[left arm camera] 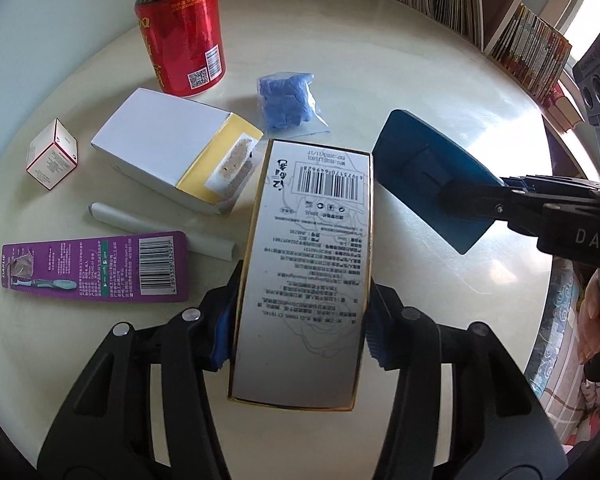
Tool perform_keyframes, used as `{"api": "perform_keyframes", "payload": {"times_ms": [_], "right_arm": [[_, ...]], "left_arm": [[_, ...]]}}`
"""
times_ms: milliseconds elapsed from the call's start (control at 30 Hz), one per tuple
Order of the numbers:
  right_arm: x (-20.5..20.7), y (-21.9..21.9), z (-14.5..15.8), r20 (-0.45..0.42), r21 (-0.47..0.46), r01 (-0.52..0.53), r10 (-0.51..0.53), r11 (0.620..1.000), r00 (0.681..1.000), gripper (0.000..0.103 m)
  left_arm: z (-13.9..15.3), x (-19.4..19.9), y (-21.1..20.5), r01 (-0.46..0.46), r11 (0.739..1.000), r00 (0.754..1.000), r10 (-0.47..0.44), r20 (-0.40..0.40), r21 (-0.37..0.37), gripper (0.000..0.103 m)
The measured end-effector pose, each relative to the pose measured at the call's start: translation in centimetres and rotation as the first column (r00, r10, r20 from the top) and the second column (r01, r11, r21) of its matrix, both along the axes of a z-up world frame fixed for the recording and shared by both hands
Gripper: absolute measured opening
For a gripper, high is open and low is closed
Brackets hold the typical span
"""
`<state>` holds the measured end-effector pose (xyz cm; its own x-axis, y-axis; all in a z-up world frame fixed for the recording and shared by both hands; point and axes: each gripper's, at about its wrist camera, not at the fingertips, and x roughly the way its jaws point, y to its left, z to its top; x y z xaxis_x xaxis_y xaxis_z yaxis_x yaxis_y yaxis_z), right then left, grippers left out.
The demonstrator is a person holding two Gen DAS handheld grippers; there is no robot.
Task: Collect trash
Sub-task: 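Grasp the white printed box with the left tool while the right tool grasps the dark blue box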
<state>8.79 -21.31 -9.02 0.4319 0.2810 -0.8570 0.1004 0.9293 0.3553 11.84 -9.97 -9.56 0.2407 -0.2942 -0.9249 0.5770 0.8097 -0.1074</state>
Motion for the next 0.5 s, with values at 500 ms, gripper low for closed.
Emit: {"api": "perform_keyframes", "payload": {"times_ms": [500], "right_arm": [[-8.4,-2.7,3.1,0.067,0.012,0.198,-0.198,0.980,0.978,0.022]], "left_arm": [[2.1,-4.9,-2.6,0.156,0.987,0.987,-0.155,0.029,-0.041,0.049]]}}
